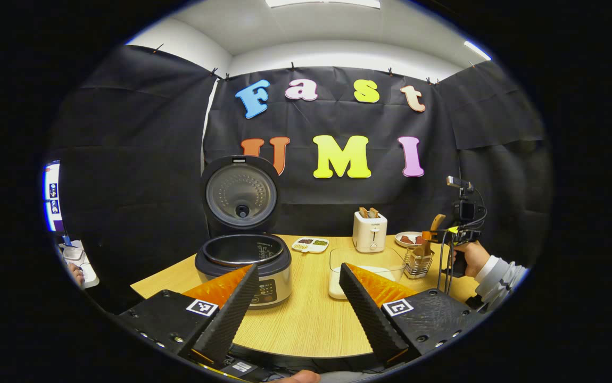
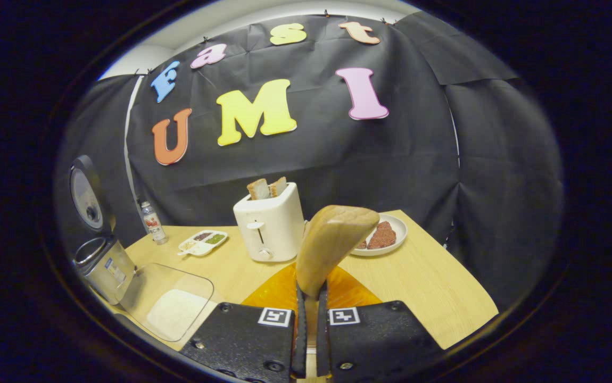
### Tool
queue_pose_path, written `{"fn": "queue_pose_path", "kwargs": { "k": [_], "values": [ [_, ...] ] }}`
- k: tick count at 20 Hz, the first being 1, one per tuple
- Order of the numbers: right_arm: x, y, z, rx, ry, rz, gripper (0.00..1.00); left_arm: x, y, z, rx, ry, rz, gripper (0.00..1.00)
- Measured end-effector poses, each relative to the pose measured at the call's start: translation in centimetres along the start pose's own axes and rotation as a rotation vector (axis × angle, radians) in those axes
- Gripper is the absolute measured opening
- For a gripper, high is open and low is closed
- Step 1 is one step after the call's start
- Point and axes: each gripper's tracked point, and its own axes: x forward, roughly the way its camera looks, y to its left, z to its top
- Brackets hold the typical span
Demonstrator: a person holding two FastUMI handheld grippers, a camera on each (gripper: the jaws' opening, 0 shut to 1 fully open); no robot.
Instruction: Close the left gripper, press the button to open the rice cooker; take a wooden spoon from the chopstick holder with the right hand, scoop a spoonful of rice and pour it into the rice cooker, then put the wooden spoon back into the chopstick holder.
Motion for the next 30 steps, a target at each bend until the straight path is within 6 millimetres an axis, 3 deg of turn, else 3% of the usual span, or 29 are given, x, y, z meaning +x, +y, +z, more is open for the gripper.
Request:
{"fn": "queue_pose_path", "kwargs": {
  "k": [4,8,11,16,21,22,27,30],
  "values": [
    [-2.3,0.7,3.4,-0.057,-0.066,-0.010,0.12,-0.1,0.7,-0.5,-0.017,0.003,0.001,0.97],
    [-4.5,3.1,6.4,-0.074,-0.113,0.023,0.12,-0.2,1.4,-1.0,-0.023,0.002,0.006,0.97],
    [-5.9,7.1,7.6,-0.090,-0.132,0.078,0.12,-0.3,2.3,-1.8,-0.020,0.017,0.021,0.97],
    [-6.0,13.3,7.6,-0.116,-0.134,0.137,0.09,-0.7,3.9,-1.5,-0.029,0.009,0.047,0.97],
    [-3.7,18.3,3.3,-0.131,-0.069,0.186,0.05,-1.0,4.6,-1.4,-0.041,-0.004,0.056,0.97],
    [-3.2,18.9,2.1,-0.138,-0.052,0.186,0.09,-1.0,4.7,-1.5,-0.043,-0.004,0.056,0.97],
    [-0.4,19.4,-2.7,-0.179,0.008,0.137,0.09,-0.8,4.9,-1.9,-0.045,0.000,0.057,0.97],
    [0.8,18.8,-4.2,-0.185,0.027,0.112,0.09,-0.6,5.0,-2.1,-0.047,0.001,0.055,0.97]
  ]
}}
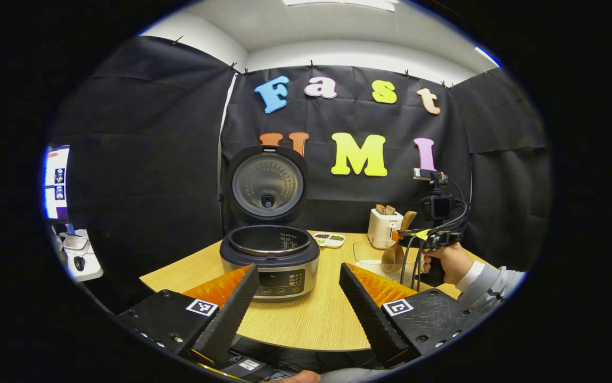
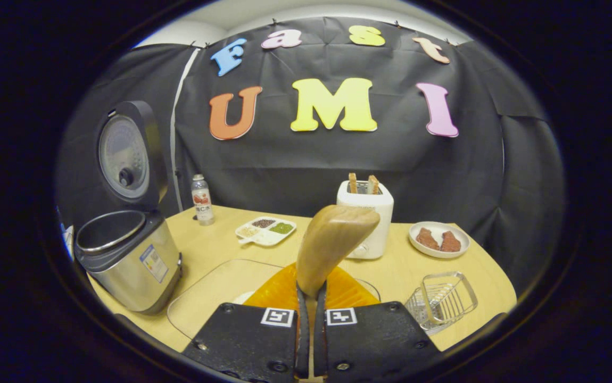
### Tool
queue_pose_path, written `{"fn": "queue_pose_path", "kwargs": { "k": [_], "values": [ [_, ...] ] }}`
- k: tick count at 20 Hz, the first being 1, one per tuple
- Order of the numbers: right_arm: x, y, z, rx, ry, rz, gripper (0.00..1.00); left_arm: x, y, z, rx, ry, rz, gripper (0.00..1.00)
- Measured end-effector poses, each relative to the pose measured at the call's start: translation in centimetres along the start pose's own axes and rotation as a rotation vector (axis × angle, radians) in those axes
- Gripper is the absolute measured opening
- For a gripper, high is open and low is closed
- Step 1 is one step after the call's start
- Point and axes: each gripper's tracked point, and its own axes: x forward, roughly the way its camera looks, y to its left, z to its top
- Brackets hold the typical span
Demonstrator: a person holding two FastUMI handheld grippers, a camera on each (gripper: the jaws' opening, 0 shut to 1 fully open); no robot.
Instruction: Close the left gripper, press the button to open the rice cooker; take a wooden spoon from the chopstick holder with the right hand, scoop a spoonful of rice and pour it into the rice cooker, then put the wooden spoon back into the chopstick holder.
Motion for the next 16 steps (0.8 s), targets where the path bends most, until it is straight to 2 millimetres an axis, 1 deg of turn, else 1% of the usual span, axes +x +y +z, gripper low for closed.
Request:
{"fn": "queue_pose_path", "kwargs": {
  "k": [1,2,3,4,5,9,13,16],
  "values": [
    [0.0,0.4,0.0,-0.004,-0.005,0.007,0.09,0.0,-0.1,0.1,0.003,-0.003,0.001,0.97],
    [0.0,1.3,-0.5,0.034,0.017,0.043,0.09,0.1,-0.1,0.0,0.003,-0.003,0.001,0.97],
    [0.0,3.0,-2.1,0.099,0.078,0.119,0.09,0.3,-0.2,0.0,0.000,-0.003,-0.002,0.97],
    [-0.2,4.1,-2.9,0.155,0.129,0.165,0.09,0.3,-0.5,-0.1,-0.004,0.001,-0.007,0.97],
    [-0.7,4.1,-2.5,0.194,0.146,0.177,0.09,0.4,-0.6,-0.2,-0.006,0.004,-0.009,0.97],
    [-0.6,3.7,-2.9,0.316,0.186,0.200,0.09,0.6,-0.9,-0.7,0.006,0.016,-0.016,0.97],
    [-0.2,2.4,-3.1,0.445,0.209,0.195,0.08,0.6,-1.1,-0.6,0.012,0.018,-0.015,0.97],
    [-0.6,1.6,-2.4,0.559,0.186,0.220,0.08,0.3,-1.0,-0.4,0.019,0.014,-0.015,0.97]
  ]
}}
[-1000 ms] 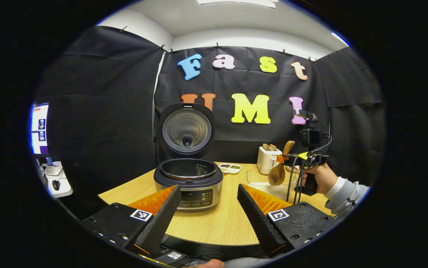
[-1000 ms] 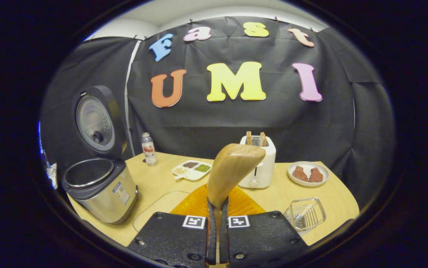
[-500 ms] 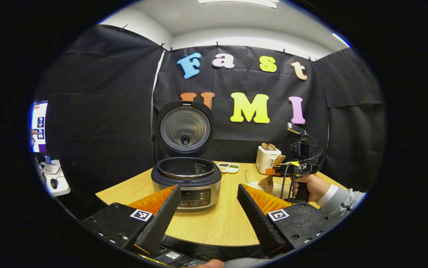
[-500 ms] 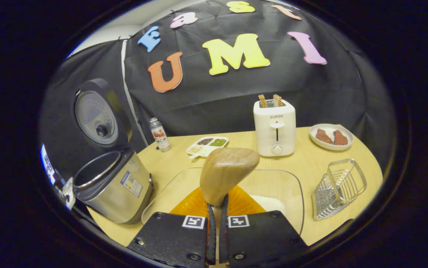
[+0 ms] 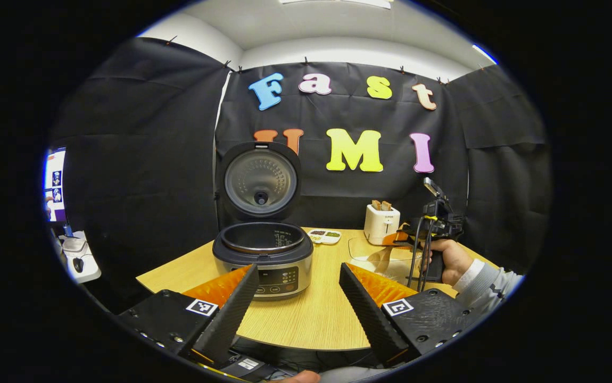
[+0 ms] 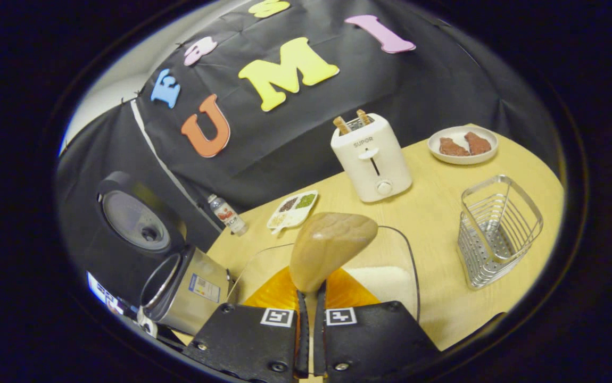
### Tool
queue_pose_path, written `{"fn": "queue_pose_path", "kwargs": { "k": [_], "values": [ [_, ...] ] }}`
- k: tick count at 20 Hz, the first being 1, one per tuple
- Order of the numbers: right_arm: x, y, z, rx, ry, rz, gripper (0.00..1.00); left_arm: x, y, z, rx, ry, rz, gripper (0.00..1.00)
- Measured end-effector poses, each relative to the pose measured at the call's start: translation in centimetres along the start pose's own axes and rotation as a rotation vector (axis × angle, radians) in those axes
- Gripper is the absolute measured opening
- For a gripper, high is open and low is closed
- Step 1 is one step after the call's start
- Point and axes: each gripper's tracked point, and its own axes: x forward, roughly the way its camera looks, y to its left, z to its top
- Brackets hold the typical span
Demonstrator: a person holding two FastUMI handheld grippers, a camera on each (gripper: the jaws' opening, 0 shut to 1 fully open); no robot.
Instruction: Close the left gripper, press the button to open the rice cooker; take a wooden spoon from the chopstick holder with the right hand, scoop a spoonful of rice and pour it into the rice cooker, then put the wooden spoon back into the chopstick holder.
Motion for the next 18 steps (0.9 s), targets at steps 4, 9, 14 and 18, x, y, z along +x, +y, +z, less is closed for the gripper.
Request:
{"fn": "queue_pose_path", "kwargs": {
  "k": [4,9,14,18],
  "values": [
    [-1.4,-0.2,1.9,0.130,-0.053,0.081,0.08,0.1,0.0,-0.2,0.000,0.010,0.005,0.97],
    [-4.0,-2.0,4.9,0.334,-0.184,0.125,0.09,-0.2,-0.3,-0.2,0.015,0.019,-0.001,0.97],
    [-6.6,-1.7,6.8,0.531,-0.227,0.226,0.08,-0.8,-0.3,0.3,0.037,0.007,-0.004,0.97],
    [-8.1,2.6,8.1,0.572,-0.202,0.325,0.08,-1.1,0.3,0.8,0.035,-0.005,0.003,0.97]
  ]
}}
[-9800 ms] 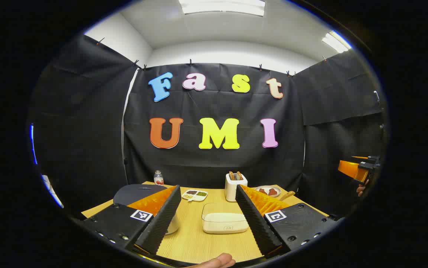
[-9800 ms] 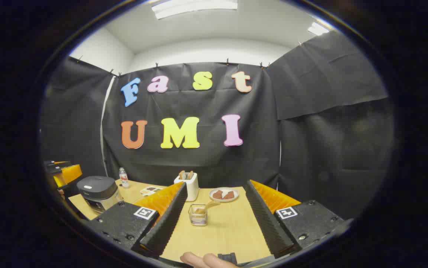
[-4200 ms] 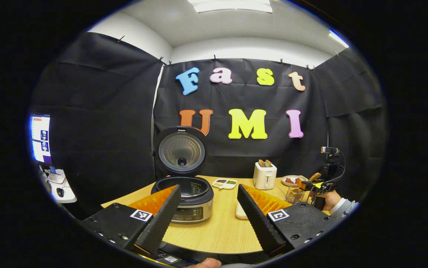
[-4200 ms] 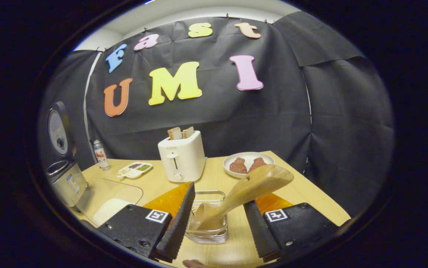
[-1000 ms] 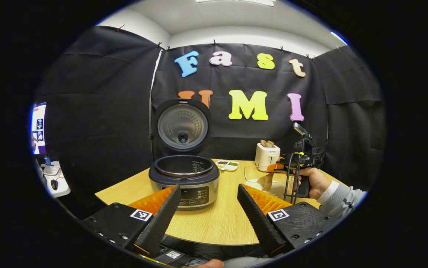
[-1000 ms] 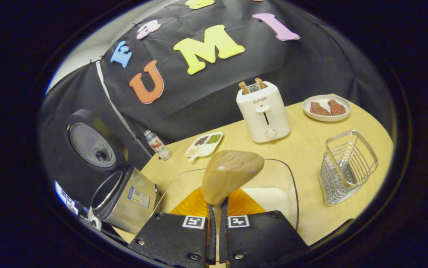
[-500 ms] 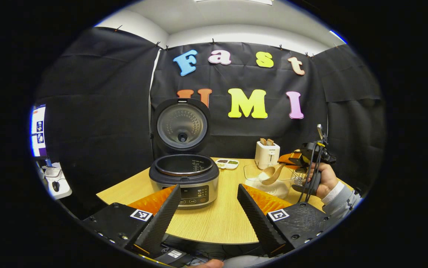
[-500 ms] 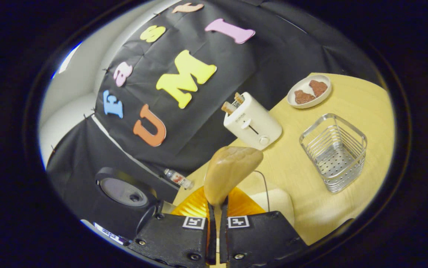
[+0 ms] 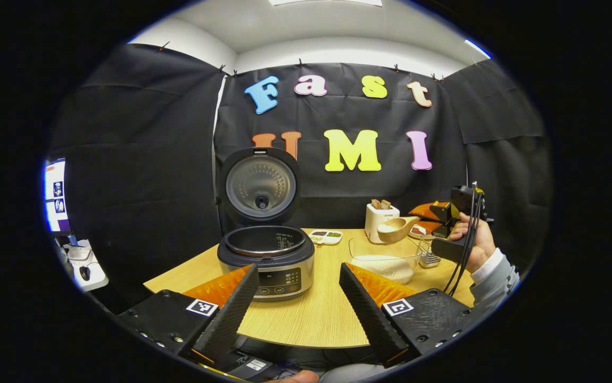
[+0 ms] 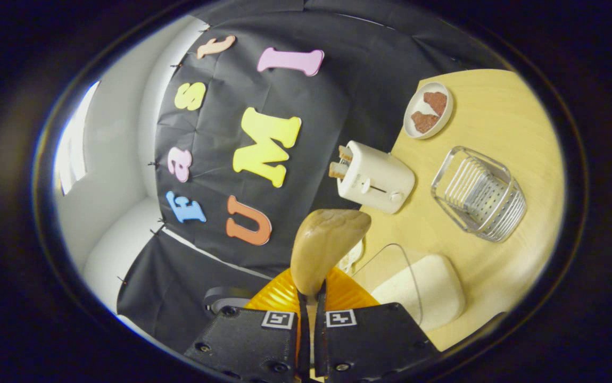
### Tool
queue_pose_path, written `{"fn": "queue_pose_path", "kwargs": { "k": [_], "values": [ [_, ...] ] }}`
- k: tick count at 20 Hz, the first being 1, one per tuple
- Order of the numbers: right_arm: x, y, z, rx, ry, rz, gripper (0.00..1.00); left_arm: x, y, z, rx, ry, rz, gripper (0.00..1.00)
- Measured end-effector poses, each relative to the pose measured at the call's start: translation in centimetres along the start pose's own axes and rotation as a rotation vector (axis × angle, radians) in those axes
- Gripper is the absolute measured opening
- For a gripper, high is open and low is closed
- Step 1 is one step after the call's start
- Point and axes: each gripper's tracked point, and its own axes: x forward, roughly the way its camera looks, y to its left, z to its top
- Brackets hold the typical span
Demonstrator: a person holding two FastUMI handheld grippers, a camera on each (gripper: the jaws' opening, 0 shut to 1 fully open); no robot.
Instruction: Close the left gripper, press the button to open the rice cooker; take a wooden spoon from the chopstick holder with the right hand, scoop a spoonful of rice and pour it into the rice cooker, then put the wooden spoon back into the chopstick holder.
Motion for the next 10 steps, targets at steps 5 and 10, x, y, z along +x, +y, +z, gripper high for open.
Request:
{"fn": "queue_pose_path", "kwargs": {
  "k": [5,10],
  "values": [
    [1.6,5.4,-3.3,-0.068,0.064,0.054,0.08,-0.4,1.2,-0.1,0.003,-0.001,0.019,0.97],
    [5.3,9.5,-9.0,-0.180,0.154,0.073,0.08,-1.1,2.6,0.4,-0.005,-0.019,0.037,0.97]
  ]
}}
